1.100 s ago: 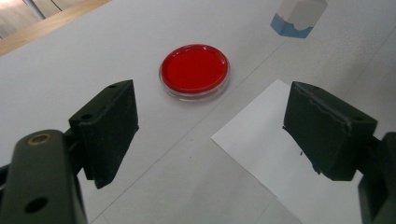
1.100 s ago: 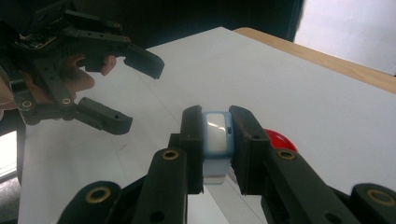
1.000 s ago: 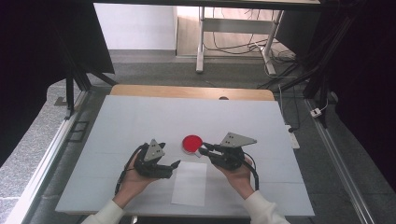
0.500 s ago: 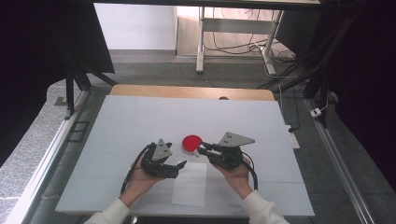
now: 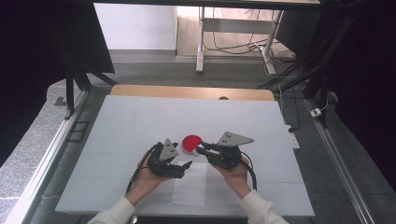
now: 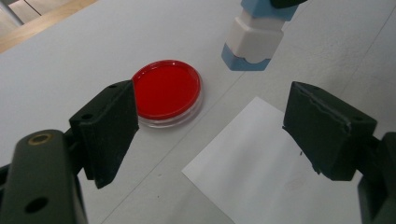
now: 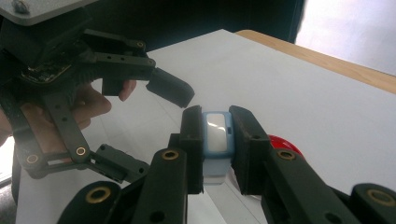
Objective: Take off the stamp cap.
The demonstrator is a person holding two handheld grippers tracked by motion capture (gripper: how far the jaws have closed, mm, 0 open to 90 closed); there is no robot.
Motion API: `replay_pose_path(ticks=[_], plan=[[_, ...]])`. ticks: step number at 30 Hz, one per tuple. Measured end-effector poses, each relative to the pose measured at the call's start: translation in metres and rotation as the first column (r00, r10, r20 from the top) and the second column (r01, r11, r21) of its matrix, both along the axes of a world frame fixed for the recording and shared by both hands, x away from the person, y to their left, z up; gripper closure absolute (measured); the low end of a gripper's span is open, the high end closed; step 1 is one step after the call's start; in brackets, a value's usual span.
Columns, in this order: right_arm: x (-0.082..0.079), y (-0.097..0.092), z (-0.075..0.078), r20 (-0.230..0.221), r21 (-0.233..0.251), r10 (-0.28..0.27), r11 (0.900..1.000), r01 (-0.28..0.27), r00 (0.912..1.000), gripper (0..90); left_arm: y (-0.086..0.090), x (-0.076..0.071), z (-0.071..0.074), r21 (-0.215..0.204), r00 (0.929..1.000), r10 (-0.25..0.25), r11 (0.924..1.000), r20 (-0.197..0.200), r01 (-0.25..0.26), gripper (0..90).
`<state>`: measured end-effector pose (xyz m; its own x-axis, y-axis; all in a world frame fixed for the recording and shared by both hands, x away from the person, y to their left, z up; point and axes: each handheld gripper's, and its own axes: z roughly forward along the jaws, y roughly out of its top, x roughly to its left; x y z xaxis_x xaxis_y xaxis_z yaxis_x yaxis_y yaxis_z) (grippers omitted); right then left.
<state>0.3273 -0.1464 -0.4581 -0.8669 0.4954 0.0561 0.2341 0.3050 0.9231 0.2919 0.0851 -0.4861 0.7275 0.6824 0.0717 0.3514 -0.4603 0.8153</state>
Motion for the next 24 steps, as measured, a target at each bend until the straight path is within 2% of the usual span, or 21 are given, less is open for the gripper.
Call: replay_pose_path(ticks=[16,24], plan=[[0.002,0.003,-0.001,-0.011,0.006,-0.015,0.9999,0.015,0.9998,75.1,-0.014,0.004,-0.002,0.005,1.0,-0.009,0.9999,0.003,0.009,19.7],[0.001,0.004,-0.002,-0.015,0.021,-0.018,0.9996,0.019,0.9997,75.1,-0.02,0.005,-0.004,0.009,0.9998,0.006,0.9999,0.017,-0.006,23.3]])
